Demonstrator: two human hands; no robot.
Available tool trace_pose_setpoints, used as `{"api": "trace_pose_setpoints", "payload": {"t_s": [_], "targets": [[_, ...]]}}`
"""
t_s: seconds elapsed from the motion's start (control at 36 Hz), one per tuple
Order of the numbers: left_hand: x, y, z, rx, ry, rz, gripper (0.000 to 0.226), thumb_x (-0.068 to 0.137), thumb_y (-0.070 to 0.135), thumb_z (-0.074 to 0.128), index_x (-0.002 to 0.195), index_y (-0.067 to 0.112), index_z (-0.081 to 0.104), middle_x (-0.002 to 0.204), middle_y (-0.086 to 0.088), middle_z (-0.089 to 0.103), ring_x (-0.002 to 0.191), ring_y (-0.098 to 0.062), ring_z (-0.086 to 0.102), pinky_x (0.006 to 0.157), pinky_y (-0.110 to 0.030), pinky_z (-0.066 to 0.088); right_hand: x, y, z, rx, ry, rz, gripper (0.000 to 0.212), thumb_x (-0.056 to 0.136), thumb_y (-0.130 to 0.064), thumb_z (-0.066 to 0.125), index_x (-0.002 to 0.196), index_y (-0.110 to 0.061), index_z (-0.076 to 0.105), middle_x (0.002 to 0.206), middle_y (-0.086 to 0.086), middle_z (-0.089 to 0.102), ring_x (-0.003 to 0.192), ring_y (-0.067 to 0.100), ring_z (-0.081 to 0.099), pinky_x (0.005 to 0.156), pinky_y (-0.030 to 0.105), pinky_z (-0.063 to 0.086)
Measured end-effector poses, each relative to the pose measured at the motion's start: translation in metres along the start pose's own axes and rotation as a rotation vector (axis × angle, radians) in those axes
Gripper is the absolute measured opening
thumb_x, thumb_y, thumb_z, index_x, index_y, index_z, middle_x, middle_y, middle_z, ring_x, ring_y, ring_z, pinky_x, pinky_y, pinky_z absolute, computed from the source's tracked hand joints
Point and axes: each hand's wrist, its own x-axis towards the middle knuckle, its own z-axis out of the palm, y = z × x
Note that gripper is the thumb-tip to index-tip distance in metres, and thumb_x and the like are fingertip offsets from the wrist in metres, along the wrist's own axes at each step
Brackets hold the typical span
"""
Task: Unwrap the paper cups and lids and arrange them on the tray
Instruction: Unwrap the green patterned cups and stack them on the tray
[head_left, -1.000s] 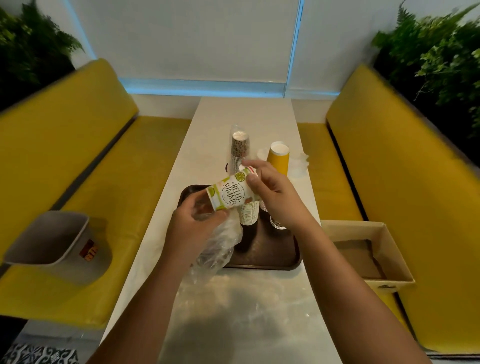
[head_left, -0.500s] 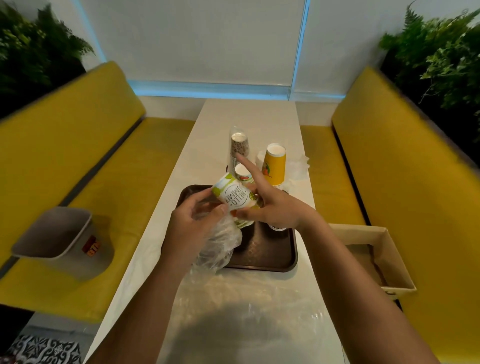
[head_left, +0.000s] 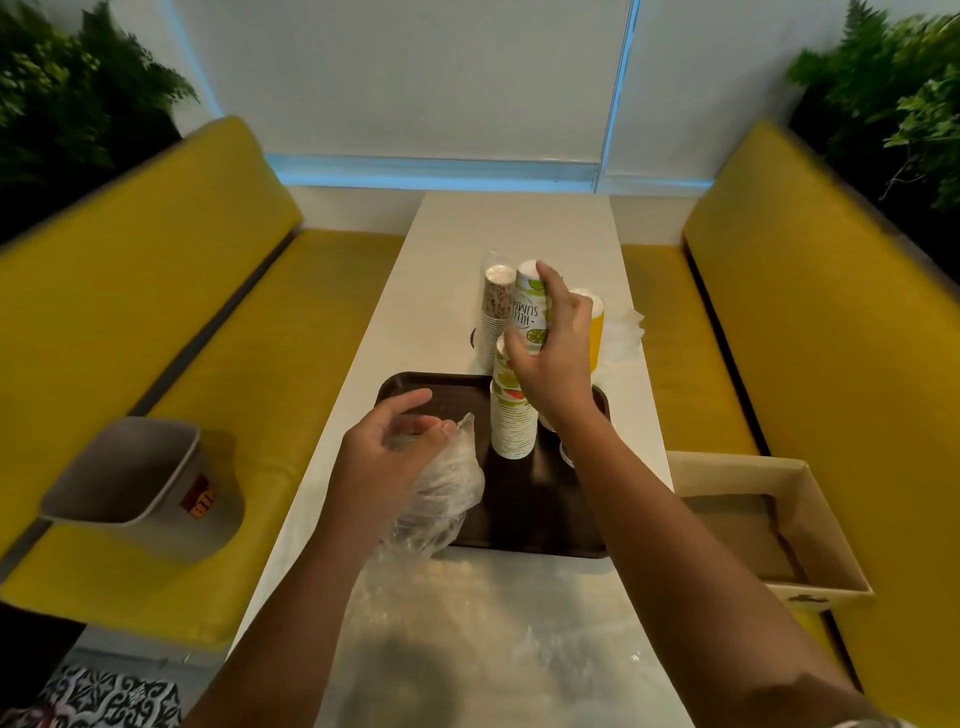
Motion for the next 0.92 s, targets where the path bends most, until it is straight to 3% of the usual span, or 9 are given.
{"api": "trace_pose_setpoints", "payload": {"t_s": [0.06, 0.14, 0.19, 0.47, 0.61, 0.78, 0.86, 0.92], "targets": [[0.004, -0.003, -0.003, 0.001, -0.015, 0.0, 0.045, 0.087, 0.039, 0.08, 0.13, 0.033, 0.068, 0.099, 0.02, 0.075, 0.099, 0.004, 0.067, 0.096, -0.036, 0.058, -0.002, 0.011, 0.008, -0.078, -0.027, -0.005, 0.071, 0.093, -0.019, 0.076, 0.151, -0.032, 0.039, 0.136, 0.008, 0.044, 0.118, 0.016, 0.054, 0.098, 0.022, 0.051], [0.01, -0.009, -0.007, -0.011, -0.033, -0.006, 0.045, 0.086, 0.04, 0.081, 0.129, 0.034, 0.068, 0.1, 0.015, 0.076, 0.103, -0.003, 0.069, 0.097, -0.038, 0.058, -0.008, 0.025, 0.019, -0.204, -0.088, 0.007, 0.066, 0.091, -0.017, 0.078, 0.144, -0.027, 0.039, 0.138, 0.009, 0.048, 0.121, 0.025, 0.055, 0.097, 0.045, 0.055], [0.017, -0.015, -0.011, -0.014, -0.047, -0.009, 0.043, 0.086, 0.039, 0.081, 0.127, 0.035, 0.068, 0.1, 0.014, 0.076, 0.104, -0.005, 0.07, 0.097, -0.039, 0.058, -0.014, 0.034, 0.027, -0.278, -0.138, 0.031, 0.069, 0.088, -0.013, 0.08, 0.142, -0.026, 0.039, 0.139, 0.011, 0.049, 0.122, 0.032, 0.056, 0.096, 0.052, 0.056], [0.034, -0.036, -0.024, -0.009, -0.111, -0.01, 0.048, 0.081, 0.048, 0.08, 0.126, 0.039, 0.066, 0.102, 0.013, 0.076, 0.106, -0.008, 0.069, 0.097, -0.039, 0.058, -0.031, 0.047, 0.047, -0.359, -0.136, 0.085, 0.066, 0.092, -0.015, 0.079, 0.145, -0.019, 0.04, 0.142, 0.013, 0.05, 0.128, 0.033, 0.054, 0.101, 0.047, 0.053], [0.042, -0.04, -0.025, -0.022, -0.126, -0.006, 0.049, 0.081, 0.049, 0.082, 0.126, 0.038, 0.067, 0.101, 0.013, 0.076, 0.106, -0.008, 0.07, 0.099, -0.043, 0.058, -0.031, 0.05, 0.053, -0.369, -0.07, 0.017, 0.068, 0.091, -0.013, 0.079, 0.141, -0.025, 0.034, 0.14, 0.016, 0.051, 0.125, 0.034, 0.055, 0.101, 0.046, 0.053], [0.047, -0.038, -0.028, -0.025, -0.117, 0.009, 0.057, 0.075, 0.064, 0.076, 0.126, 0.041, 0.067, 0.104, 0.018, 0.074, 0.106, -0.006, 0.069, 0.097, -0.038, 0.058, -0.033, 0.047, 0.056, -0.407, -0.016, -0.002, 0.074, 0.087, -0.014, 0.082, 0.144, -0.022, 0.035, 0.145, 0.02, 0.048, 0.132, 0.038, 0.051, 0.107, 0.054, 0.049], [0.046, -0.035, -0.029, -0.027, -0.107, 0.016, 0.06, 0.077, 0.067, 0.077, 0.129, 0.039, 0.066, 0.104, 0.022, 0.072, 0.106, -0.002, 0.067, 0.095, -0.032, 0.057, -0.046, 0.023, 0.047, -0.329, 0.114, -0.04, 0.067, 0.092, -0.021, 0.079, 0.144, -0.023, 0.036, 0.154, 0.021, 0.039, 0.142, 0.037, 0.039, 0.118, 0.043, 0.035], [0.045, -0.032, -0.029, -0.028, -0.103, 0.017, 0.061, 0.077, 0.065, 0.071, 0.131, 0.038, 0.065, 0.105, 0.021, 0.071, 0.106, 0.001, 0.066, 0.095, -0.03, 0.056, -0.059, -0.003, 0.036, -0.23, 0.195, -0.112, 0.06, 0.093, -0.022, 0.076, 0.141, -0.019, 0.041, 0.147, 0.019, 0.044, 0.137, 0.034, 0.041, 0.114, 0.037, 0.034]]}}
